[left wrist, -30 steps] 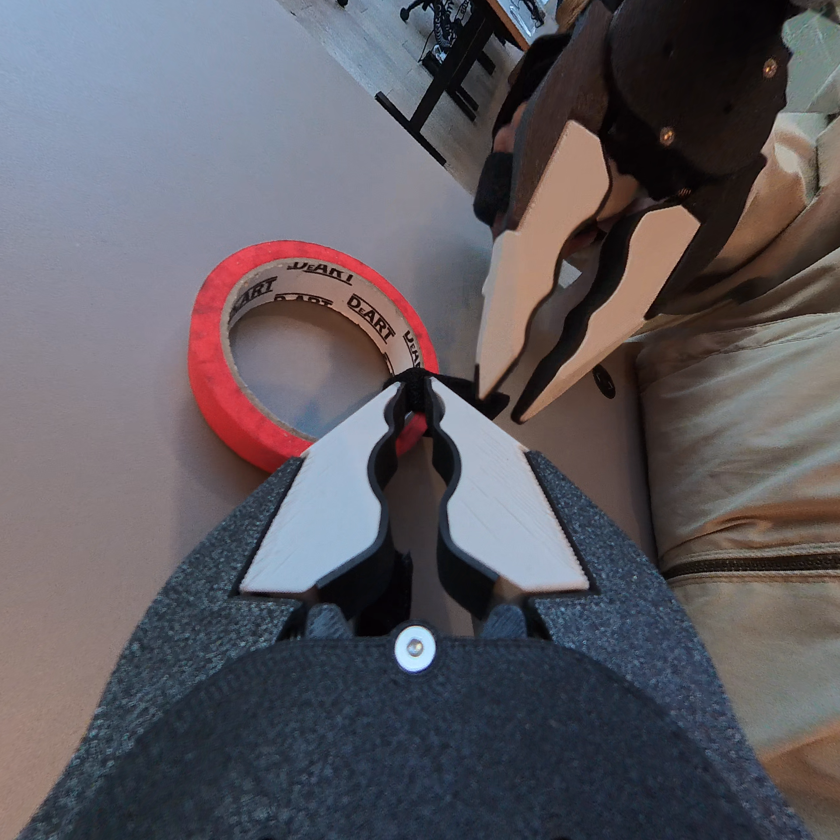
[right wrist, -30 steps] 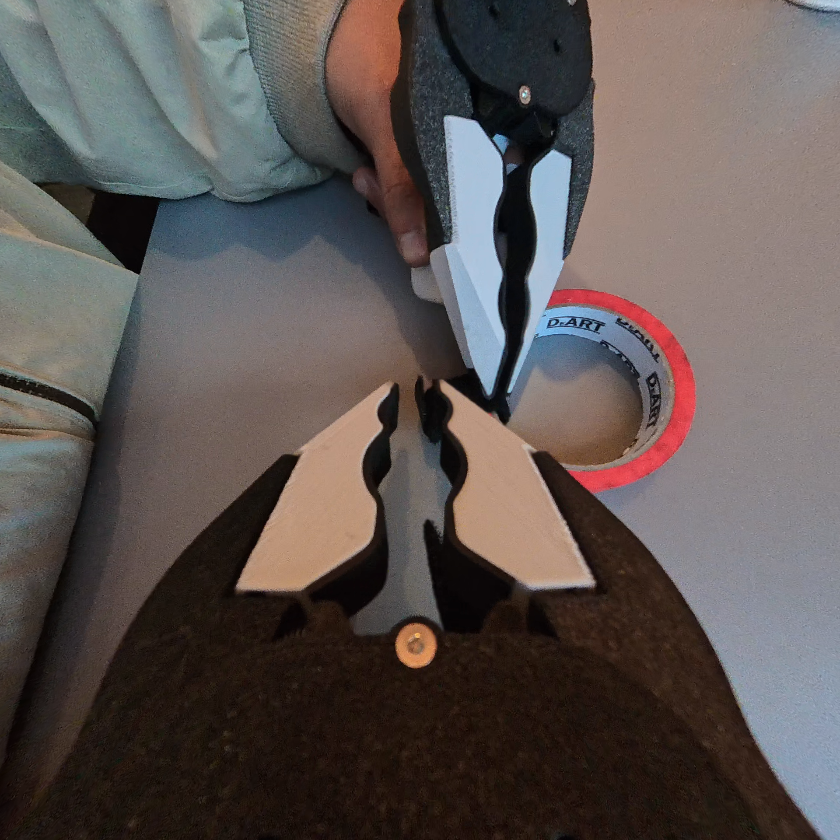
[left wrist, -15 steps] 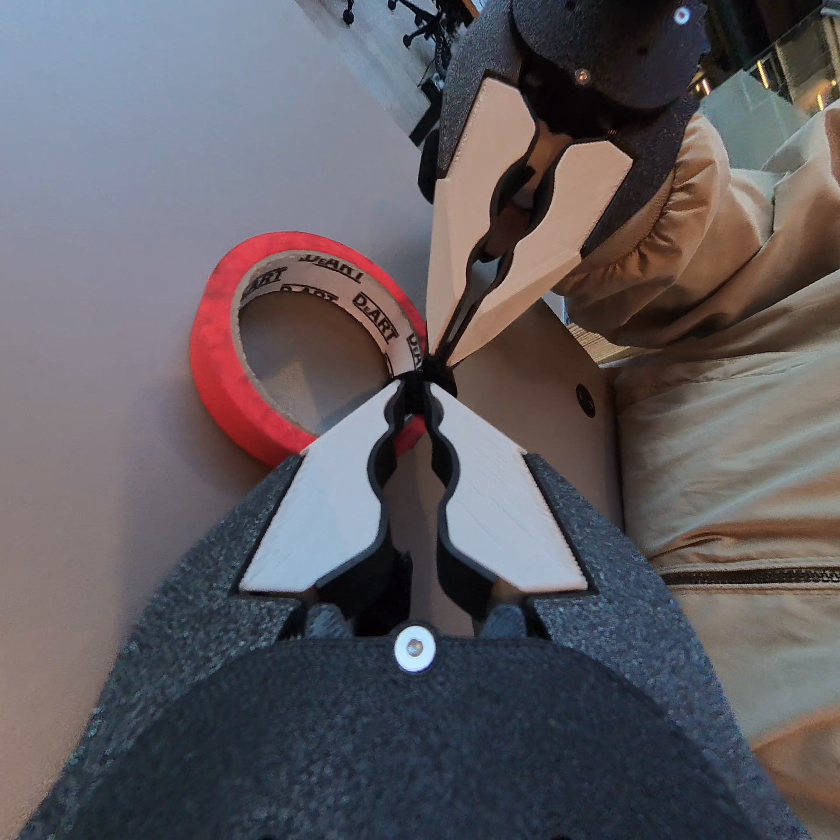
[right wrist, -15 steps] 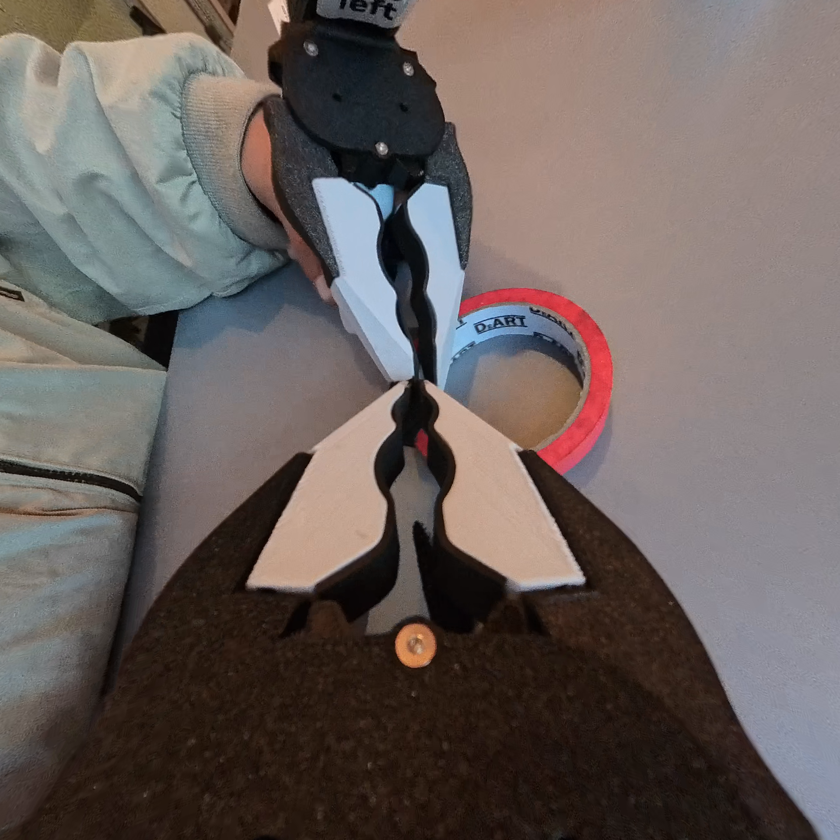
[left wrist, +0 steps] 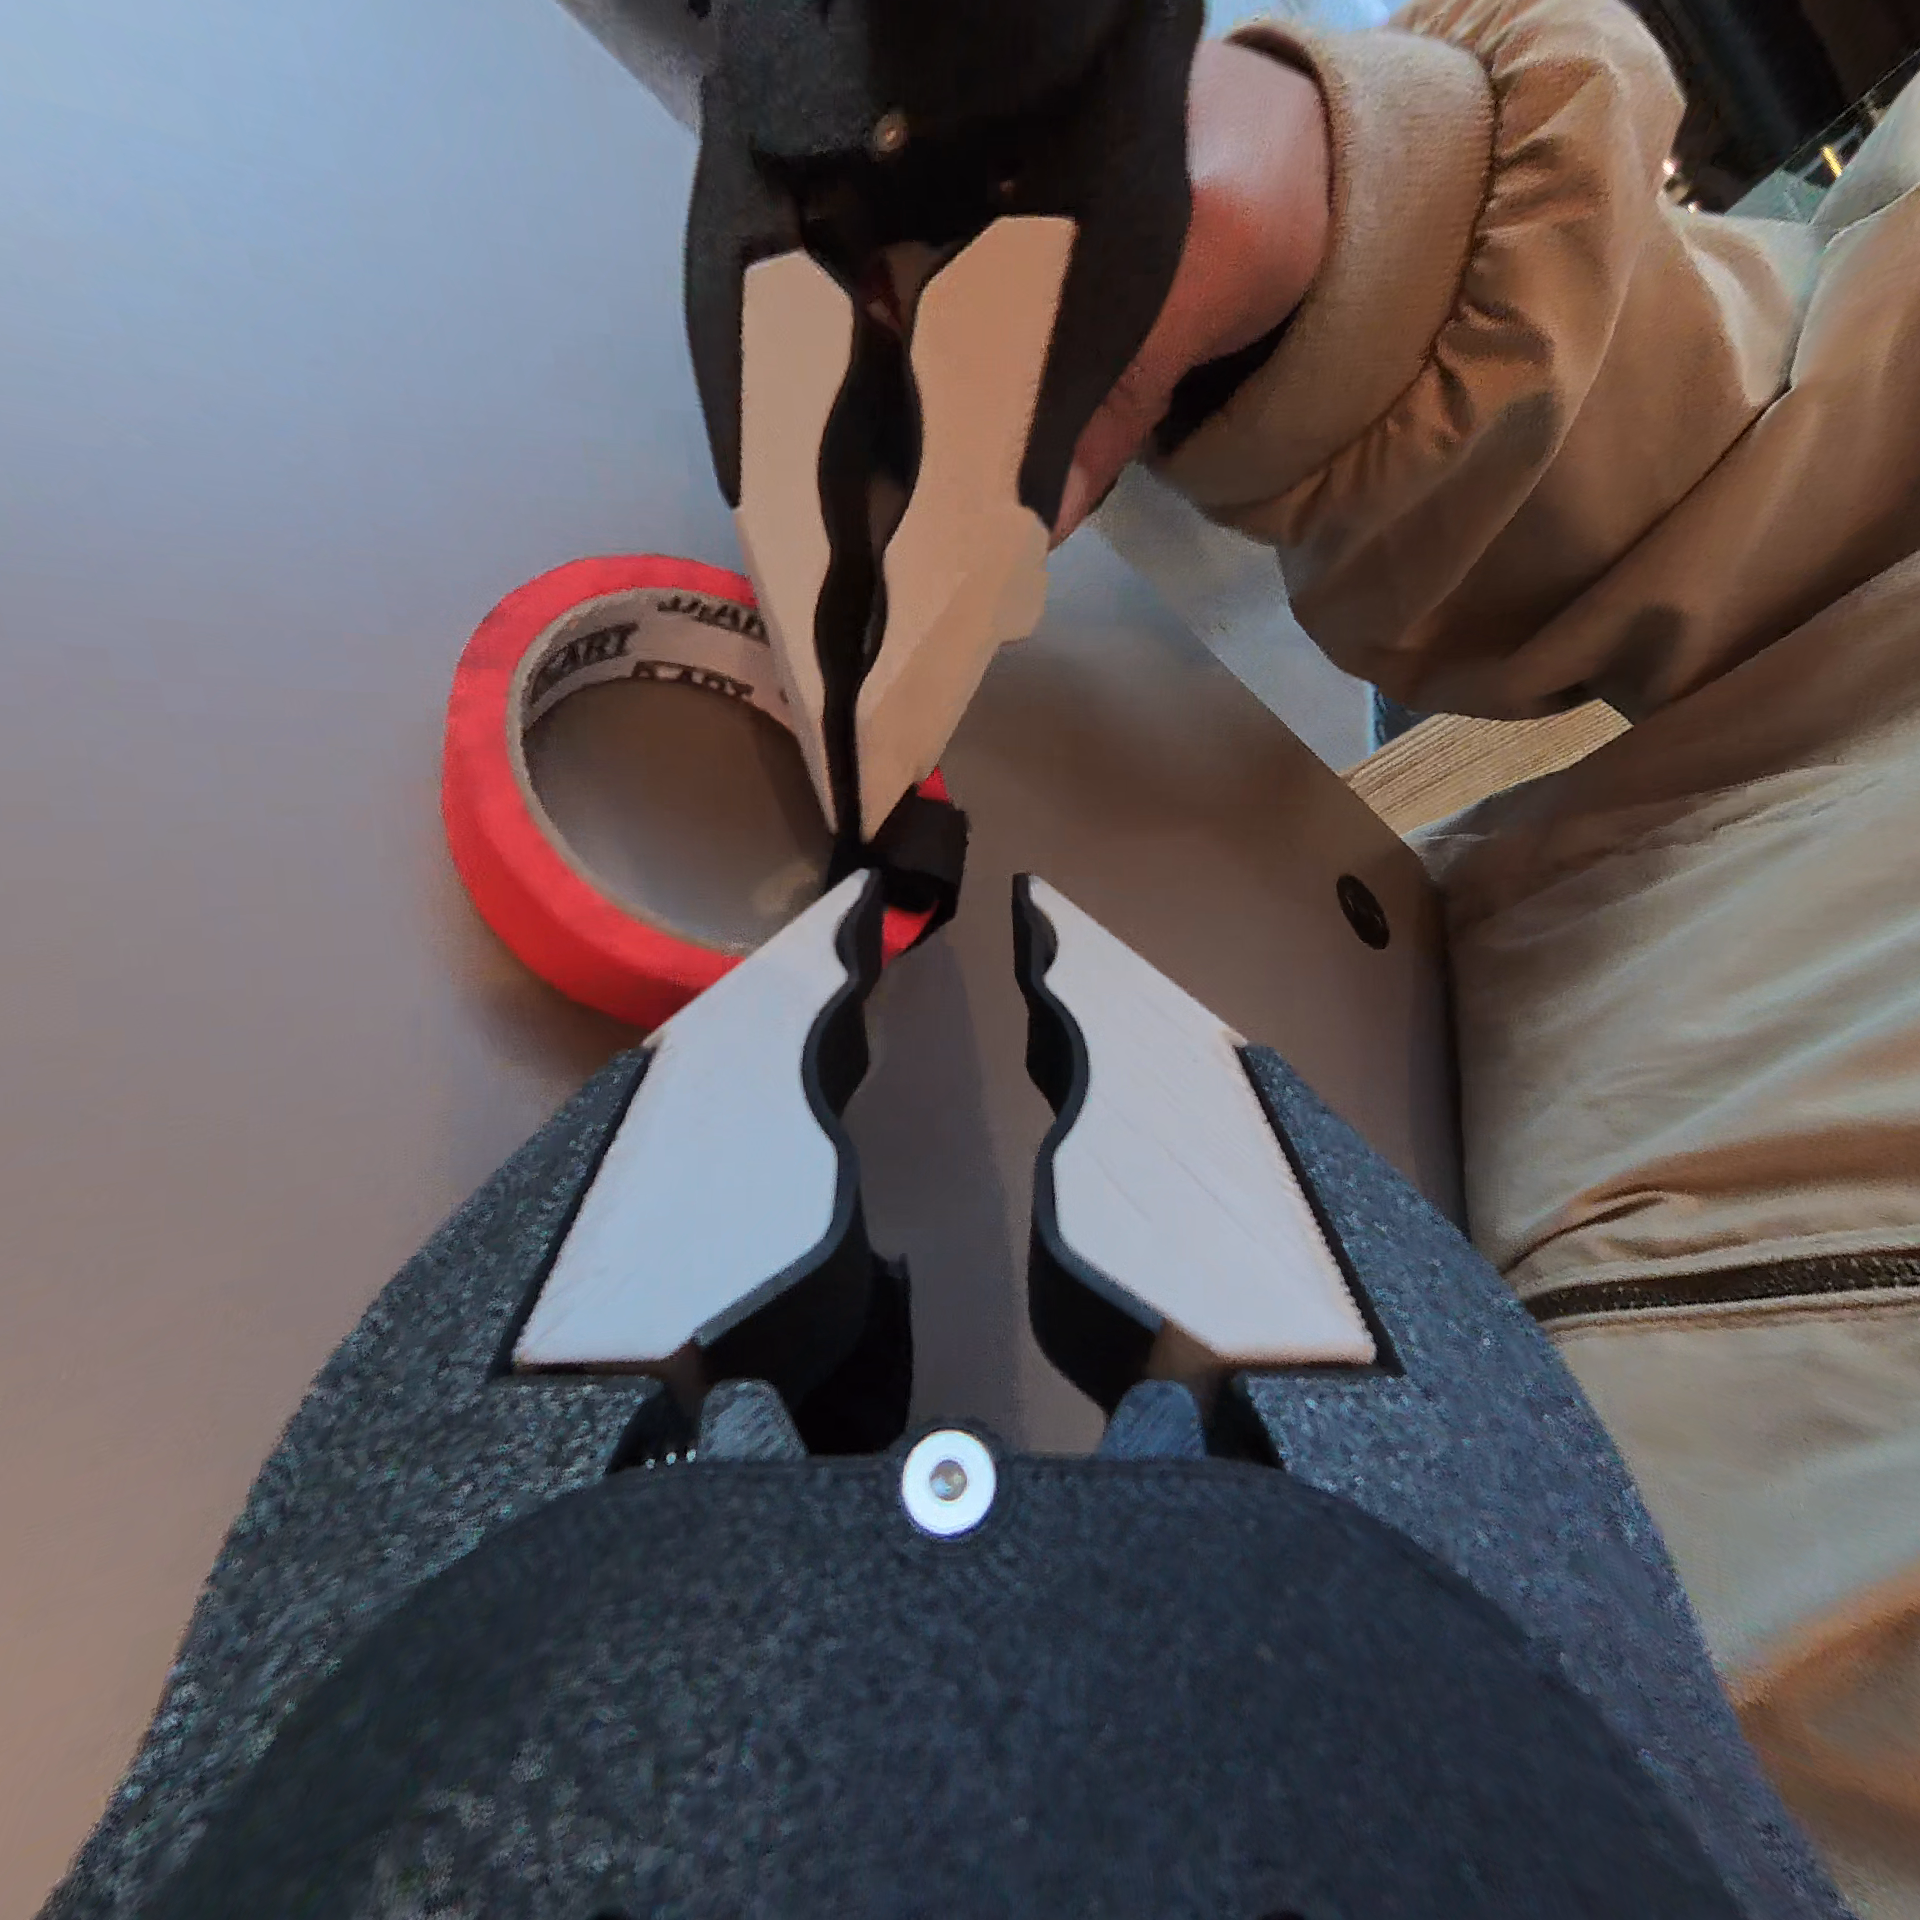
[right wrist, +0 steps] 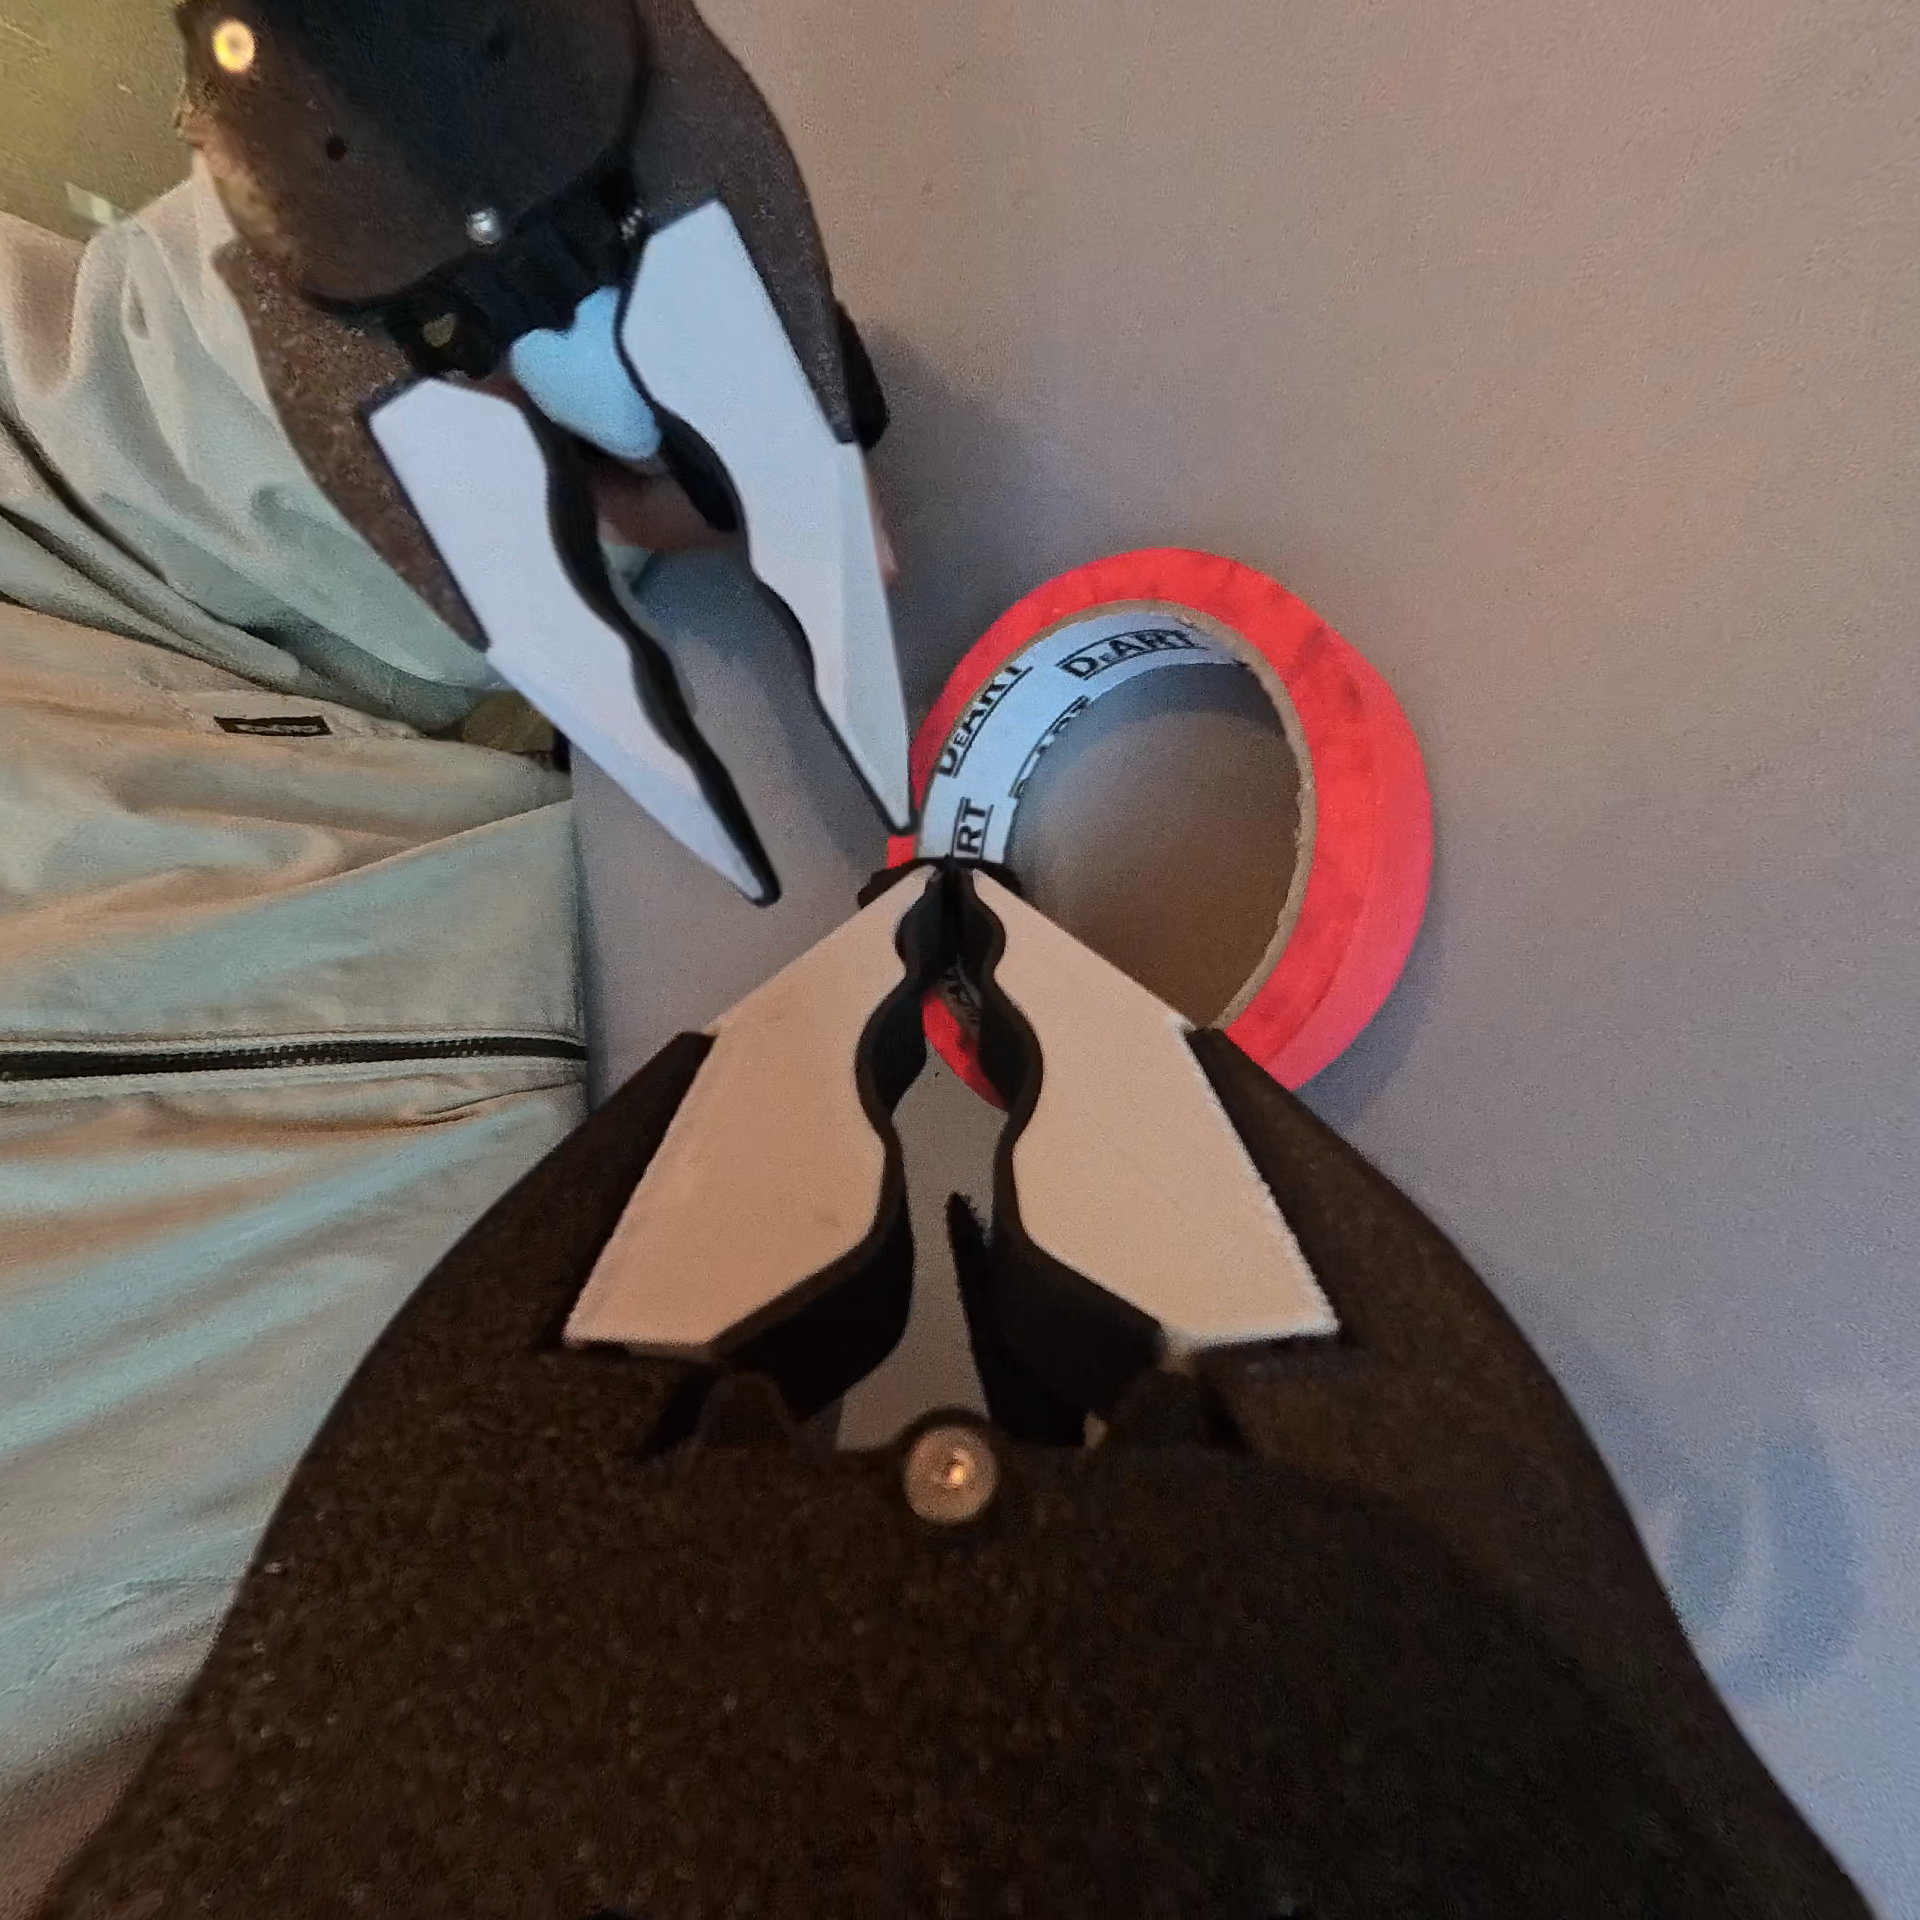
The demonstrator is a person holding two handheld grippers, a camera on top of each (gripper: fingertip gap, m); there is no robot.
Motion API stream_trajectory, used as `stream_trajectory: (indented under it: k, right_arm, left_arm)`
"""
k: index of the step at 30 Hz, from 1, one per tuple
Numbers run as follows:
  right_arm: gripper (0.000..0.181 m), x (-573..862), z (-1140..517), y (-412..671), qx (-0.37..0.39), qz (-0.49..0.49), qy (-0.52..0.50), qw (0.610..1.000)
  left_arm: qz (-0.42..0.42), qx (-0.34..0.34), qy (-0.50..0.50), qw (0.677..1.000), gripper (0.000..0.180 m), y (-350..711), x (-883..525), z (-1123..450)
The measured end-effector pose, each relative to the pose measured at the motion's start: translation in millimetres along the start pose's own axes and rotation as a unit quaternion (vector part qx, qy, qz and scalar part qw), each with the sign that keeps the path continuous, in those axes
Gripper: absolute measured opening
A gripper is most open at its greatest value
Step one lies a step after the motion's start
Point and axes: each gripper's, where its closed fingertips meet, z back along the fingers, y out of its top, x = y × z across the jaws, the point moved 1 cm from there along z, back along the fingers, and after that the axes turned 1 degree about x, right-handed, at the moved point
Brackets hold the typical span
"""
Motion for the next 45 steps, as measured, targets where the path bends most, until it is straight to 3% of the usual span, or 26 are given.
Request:
stream_trajectory:
  k: [3, 7, 10, 14, 18, 21, 26, 31, 35, 39, 45]
  right_arm:
    - [0.0, -0.7, -0.7, 0.6, -0.012, -0.013, 0.019, 1.0]
    - [0.004, 2.5, -0.1, -0.1, 0.002, -0.032, 0.035, 0.999]
    - [0.003, 5.2, -1.4, 0.5, 0.015, -0.02, 0.02, 0.999]
    - [0.003, 8.8, -0.3, 2.8, 0.037, 0.026, -0.009, 0.999]
    - [0.029, -9.8, 23.7, 15.9, 0.141, 0.145, -0.039, 0.979]
    - [0.029, -25.5, 13.7, -7.4, 0.087, 0.252, -0.092, 0.959]
    - [0.032, -17.5, -1.0, -13.1, 0.042, 0.298, -0.148, 0.942]
    - [0.021, -10.9, -1.1, -9.8, 0.005, 0.339, -0.179, 0.924]
    - [0.04, 9.5, -7.4, -18.0, -0.049, 0.324, -0.213, 0.921]
    - [0.032, 3.1, -9.9, -16.5, -0.017, 0.336, -0.213, 0.918]
    - [0.038, -0.5, -3.8, -12.2, -0.02, 0.357, -0.242, 0.902]
  left_arm:
    - [-0.069, 0.016, 0.038, 0.997, 0.03, 7.1, 10.8, -6.5]
    - [-0.171, -0.016, 0.116, 0.978, 0.028, 0.0, 7.2, -17.1]
    - [-0.182, -0.019, 0.144, 0.973, 0.016, -0.1, -0.6, -16.8]
    - [-0.192, -0.032, 0.143, 0.97, 0.016, 0.6, 0.3, -18.7]
    - [-0.173, -0.039, 0.129, 0.976, 0.015, 0.3, -0.1, -17.5]
    - [-0.154, -0.039, 0.113, 0.981, 0.015, -0.6, -1.2, -14.4]
    - [-0.139, -0.041, 0.085, 0.986, 0.015, 0.4, -1.3, -14.5]
    - [-0.14, -0.055, 0.075, 0.986, 0.015, 0.0, -2.6, -13.8]
    - [-0.137, -0.055, 0.069, 0.987, 0.015, 0.9, -3.2, -14.0]
    - [-0.134, -0.057, 0.067, 0.987, 0.014, 0.9, -2.7, -12.2]
    - [-0.13, -0.056, 0.065, 0.988, 0.014, 1.7, -3.5, -12.2]
